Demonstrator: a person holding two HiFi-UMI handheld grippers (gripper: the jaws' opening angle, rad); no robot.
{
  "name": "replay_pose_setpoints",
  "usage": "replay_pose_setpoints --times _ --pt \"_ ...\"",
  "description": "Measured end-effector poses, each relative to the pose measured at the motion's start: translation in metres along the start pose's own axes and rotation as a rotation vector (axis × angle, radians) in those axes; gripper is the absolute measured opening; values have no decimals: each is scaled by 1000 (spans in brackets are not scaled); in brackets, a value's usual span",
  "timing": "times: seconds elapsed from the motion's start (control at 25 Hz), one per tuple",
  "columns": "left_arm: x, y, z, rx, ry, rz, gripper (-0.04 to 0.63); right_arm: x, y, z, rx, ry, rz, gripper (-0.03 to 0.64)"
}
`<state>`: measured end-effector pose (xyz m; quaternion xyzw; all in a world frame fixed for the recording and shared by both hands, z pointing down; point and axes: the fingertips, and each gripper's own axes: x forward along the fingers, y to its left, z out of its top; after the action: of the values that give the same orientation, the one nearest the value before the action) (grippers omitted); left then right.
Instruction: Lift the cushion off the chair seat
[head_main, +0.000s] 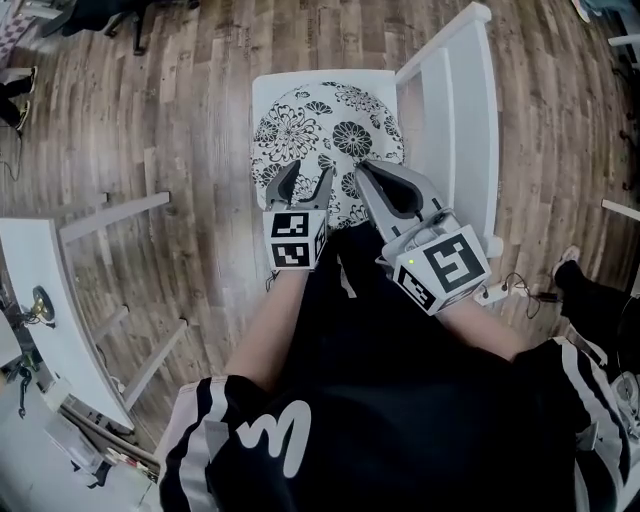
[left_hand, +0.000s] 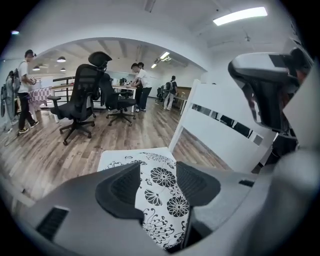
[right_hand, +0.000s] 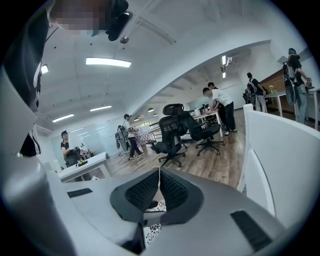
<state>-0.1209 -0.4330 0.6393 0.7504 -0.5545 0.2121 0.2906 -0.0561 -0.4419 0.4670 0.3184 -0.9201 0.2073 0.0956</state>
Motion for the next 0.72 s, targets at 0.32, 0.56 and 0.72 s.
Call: replay_pose_setpoints --times 0.32,0.56,0.72 --pt "46 17 -28 1 76 36 218 9 -9 -18 -16 25 -30 21" --pt "74 21 -51 -3 152 40 218 12 -7 -26 -17 43 -27 21" --pt "88 24 -62 8 184 40 218 15 -4 -29 -21 48 -11 21"
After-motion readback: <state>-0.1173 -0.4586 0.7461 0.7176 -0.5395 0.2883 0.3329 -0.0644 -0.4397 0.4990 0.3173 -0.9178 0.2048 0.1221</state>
